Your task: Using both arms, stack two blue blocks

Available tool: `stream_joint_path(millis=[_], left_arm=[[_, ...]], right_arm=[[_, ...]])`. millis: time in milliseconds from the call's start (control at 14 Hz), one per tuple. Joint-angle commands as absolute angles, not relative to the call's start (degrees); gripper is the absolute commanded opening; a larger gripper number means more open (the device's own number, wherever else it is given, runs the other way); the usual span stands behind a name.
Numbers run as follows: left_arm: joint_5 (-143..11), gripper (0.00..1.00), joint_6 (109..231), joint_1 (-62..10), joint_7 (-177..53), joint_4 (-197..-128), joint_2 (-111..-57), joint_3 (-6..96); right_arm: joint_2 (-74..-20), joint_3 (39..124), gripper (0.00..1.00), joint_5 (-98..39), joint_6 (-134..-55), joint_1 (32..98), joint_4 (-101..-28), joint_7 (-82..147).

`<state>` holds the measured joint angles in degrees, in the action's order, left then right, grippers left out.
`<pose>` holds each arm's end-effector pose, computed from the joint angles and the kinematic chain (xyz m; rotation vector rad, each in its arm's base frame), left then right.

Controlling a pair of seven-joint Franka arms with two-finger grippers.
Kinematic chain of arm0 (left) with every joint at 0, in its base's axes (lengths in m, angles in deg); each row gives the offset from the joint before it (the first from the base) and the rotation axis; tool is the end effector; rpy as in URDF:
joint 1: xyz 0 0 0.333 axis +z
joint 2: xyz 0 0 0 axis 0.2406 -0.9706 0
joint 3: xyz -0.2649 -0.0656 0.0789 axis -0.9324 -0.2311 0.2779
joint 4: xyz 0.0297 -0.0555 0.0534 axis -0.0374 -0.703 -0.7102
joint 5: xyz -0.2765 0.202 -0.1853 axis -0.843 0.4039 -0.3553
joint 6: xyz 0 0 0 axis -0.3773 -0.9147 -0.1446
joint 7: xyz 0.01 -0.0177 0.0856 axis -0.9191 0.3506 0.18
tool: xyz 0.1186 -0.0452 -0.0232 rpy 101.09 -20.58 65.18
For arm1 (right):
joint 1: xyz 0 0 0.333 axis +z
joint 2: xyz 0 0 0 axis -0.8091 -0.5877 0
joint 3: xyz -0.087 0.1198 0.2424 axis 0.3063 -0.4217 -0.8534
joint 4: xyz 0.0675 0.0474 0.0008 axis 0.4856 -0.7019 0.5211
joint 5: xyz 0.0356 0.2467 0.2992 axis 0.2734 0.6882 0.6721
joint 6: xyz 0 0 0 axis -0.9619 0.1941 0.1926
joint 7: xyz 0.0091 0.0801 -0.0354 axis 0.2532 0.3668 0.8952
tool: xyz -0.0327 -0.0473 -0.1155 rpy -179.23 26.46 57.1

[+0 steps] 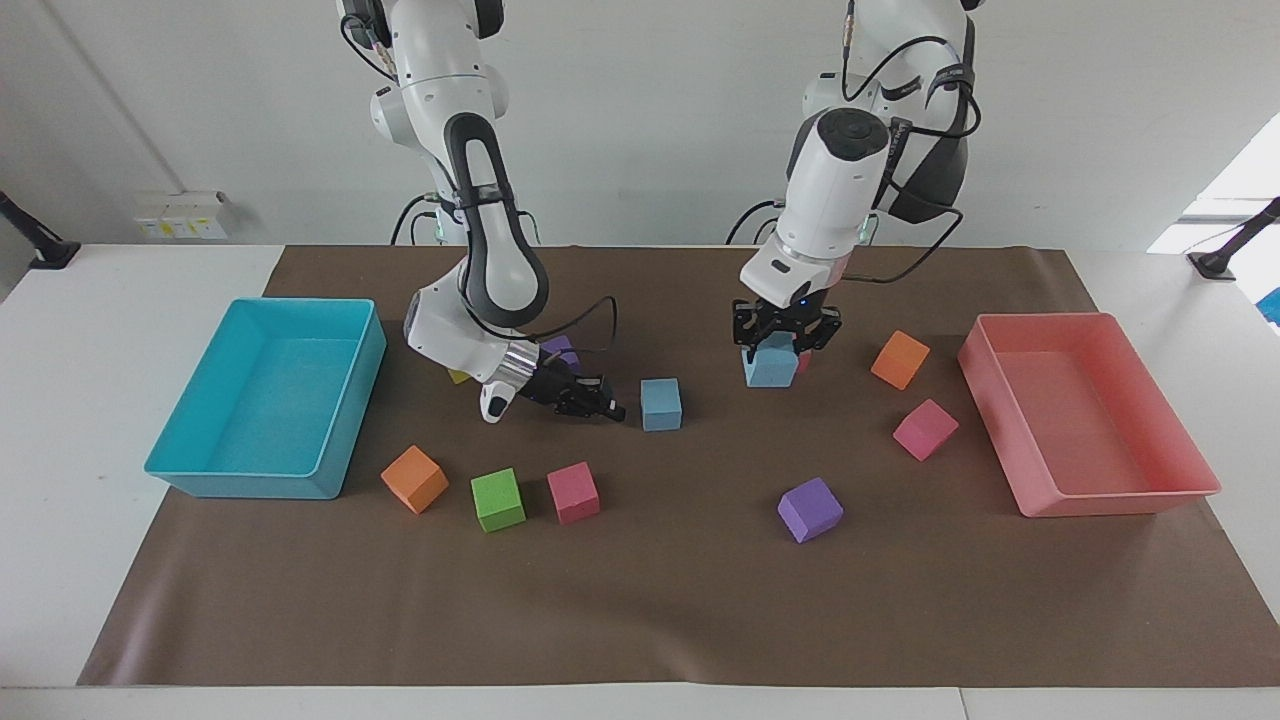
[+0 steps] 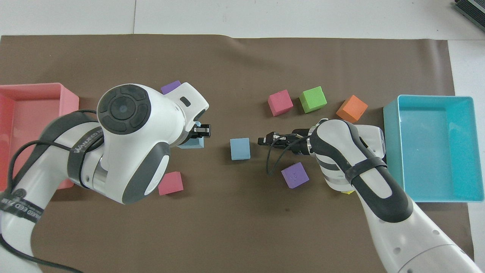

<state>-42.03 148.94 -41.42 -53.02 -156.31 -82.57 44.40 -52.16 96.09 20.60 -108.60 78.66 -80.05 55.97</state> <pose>0.5236 -0.3125 0.4199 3.0589 -0.1494 0.1188 0.5426 0.2104 0.2140 -2.2202 0.2286 -0.0230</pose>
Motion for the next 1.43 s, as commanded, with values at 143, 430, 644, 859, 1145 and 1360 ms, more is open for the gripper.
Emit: stream_joint_path(millis=[143,430,644,859,1145,1360], left_arm=[[-40.99,0.17,148.34,-47.57,-45.53,-148.77,-90.20,45.39],[-41.51,0.17,148.42,-49.33,-41.74,-145.41,-93.55,45.30],[-41.60,0.16,148.95,-51.00,-40.78,-145.41,-93.64,45.30],[-40.99,0.16,149.82,-51.36,-38.31,-145.41,-95.14,45.30],[-41.07,0.16,152.38,-51.54,-38.40,-146.02,-95.40,45.30],[-41.07,0.15,152.91,-52.15,-38.31,-146.11,-96.45,45.30]], right_arm=[[-50.84,95.65,0.00,22.82,-110.30,78.70,-81.67,58.60],[-50.84,95.65,0.00,22.82,-110.21,78.70,-81.67,58.60],[-50.84,95.65,0.00,22.82,-110.21,78.70,-81.67,58.60],[-50.84,95.65,0.00,22.82,-110.21,78.70,-81.67,58.60],[-50.84,95.65,0.00,22.82,-110.30,78.70,-81.67,58.60],[-50.84,95.65,0.00,22.82,-110.30,78.70,-81.67,58.60]])
